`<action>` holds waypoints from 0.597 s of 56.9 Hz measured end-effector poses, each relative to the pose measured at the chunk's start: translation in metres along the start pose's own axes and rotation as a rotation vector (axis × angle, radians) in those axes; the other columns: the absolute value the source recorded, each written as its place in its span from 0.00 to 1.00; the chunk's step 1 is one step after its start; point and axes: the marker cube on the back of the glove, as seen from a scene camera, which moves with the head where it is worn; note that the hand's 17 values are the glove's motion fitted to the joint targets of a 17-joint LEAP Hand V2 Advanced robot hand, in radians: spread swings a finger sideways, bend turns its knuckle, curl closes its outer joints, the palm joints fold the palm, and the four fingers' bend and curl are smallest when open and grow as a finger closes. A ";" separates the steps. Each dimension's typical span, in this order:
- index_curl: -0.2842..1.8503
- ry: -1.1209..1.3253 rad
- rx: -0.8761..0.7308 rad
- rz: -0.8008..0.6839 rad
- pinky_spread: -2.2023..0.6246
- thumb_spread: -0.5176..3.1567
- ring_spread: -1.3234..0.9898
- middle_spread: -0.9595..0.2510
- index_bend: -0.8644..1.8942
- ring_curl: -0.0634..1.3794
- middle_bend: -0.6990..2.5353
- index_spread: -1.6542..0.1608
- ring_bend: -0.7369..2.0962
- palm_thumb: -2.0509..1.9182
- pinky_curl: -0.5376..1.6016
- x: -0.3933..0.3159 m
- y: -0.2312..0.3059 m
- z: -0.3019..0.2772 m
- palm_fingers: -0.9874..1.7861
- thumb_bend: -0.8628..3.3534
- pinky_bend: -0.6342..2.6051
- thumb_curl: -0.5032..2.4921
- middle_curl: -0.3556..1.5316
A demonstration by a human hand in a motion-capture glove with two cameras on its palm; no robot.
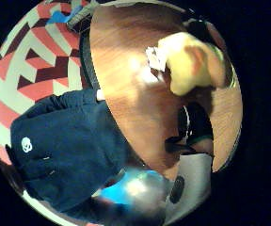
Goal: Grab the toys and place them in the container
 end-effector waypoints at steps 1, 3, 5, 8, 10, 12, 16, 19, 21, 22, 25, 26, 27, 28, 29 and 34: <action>0.46 0.013 0.006 0.009 0.76 0.56 0.51 0.69 0.43 0.26 0.31 0.73 0.34 0.68 0.41 0.003 0.002 0.001 0.35 0.25 0.43 0.36 0.44; 0.46 -0.005 0.016 0.018 0.76 0.56 0.51 0.69 0.44 0.26 0.31 0.74 0.34 0.68 0.41 0.007 0.007 0.001 0.37 0.25 0.42 0.35 0.44; 0.46 -0.031 0.024 0.034 0.76 0.56 0.51 0.69 0.45 0.25 0.32 0.74 0.34 0.68 0.40 0.011 0.013 0.002 0.39 0.25 0.41 0.35 0.44; 0.45 -0.027 0.028 0.078 0.76 0.56 0.50 0.68 0.45 0.25 0.32 0.74 0.34 0.68 0.40 0.023 0.023 0.006 0.42 0.25 0.40 0.35 0.44; 0.45 -0.027 0.025 0.101 0.76 0.56 0.50 0.68 0.46 0.25 0.33 0.74 0.34 0.68 0.39 0.032 0.030 0.010 0.43 0.25 0.39 0.34 0.45; 0.45 -0.038 0.023 0.120 0.76 0.56 0.50 0.67 0.46 0.25 0.33 0.74 0.34 0.68 0.39 0.040 0.037 0.013 0.44 0.25 0.39 0.34 0.45; 0.46 -0.049 0.028 0.196 0.76 0.56 0.49 0.67 0.46 0.26 0.34 0.74 0.35 0.68 0.39 0.061 0.049 0.019 0.45 0.25 0.38 0.34 0.46; 0.46 -0.071 0.034 0.268 0.76 0.56 0.49 0.66 0.46 0.26 0.34 0.75 0.36 0.67 0.39 0.079 0.057 0.023 0.46 0.24 0.37 0.34 0.46; 0.46 -0.099 0.032 0.314 0.75 0.56 0.48 0.66 0.45 0.27 0.35 0.75 0.36 0.67 0.39 0.092 0.061 0.025 0.47 0.24 0.37 0.33 0.46; 0.46 -0.114 0.030 0.334 0.75 0.56 0.48 0.66 0.45 0.27 0.35 0.75 0.36 0.67 0.39 0.098 0.064 0.025 0.48 0.24 0.37 0.33 0.46; 0.46 -0.153 0.022 0.384 0.75 0.56 0.48 0.66 0.45 0.27 0.35 0.75 0.37 0.67 0.39 0.116 0.070 0.029 0.48 0.24 0.37 0.33 0.46; 0.46 -0.168 0.020 0.398 0.75 0.56 0.48 0.66 0.45 0.27 0.35 0.75 0.37 0.67 0.39 0.121 0.072 0.031 0.48 0.24 0.37 0.33 0.46; 0.46 -0.184 0.018 0.413 0.75 0.56 0.48 0.65 0.45 0.27 0.35 0.75 0.37 0.67 0.39 0.126 0.074 0.032 0.48 0.24 0.37 0.33 0.46; 0.46 -0.201 0.015 0.426 0.75 0.56 0.48 0.65 0.45 0.27 0.35 0.75 0.37 0.67 0.39 0.131 0.076 0.034 0.48 0.24 0.37 0.33 0.47; 0.46 -0.219 0.011 0.438 0.75 0.56 0.47 0.65 0.45 0.27 0.35 0.75 0.37 0.67 0.39 0.135 0.077 0.036 0.48 0.24 0.37 0.33 0.47; 0.46 -0.276 -0.037 0.479 0.75 0.55 0.48 0.66 0.43 0.28 0.34 0.76 0.36 0.66 0.40 0.150 0.080 0.044 0.45 0.23 0.38 0.32 0.47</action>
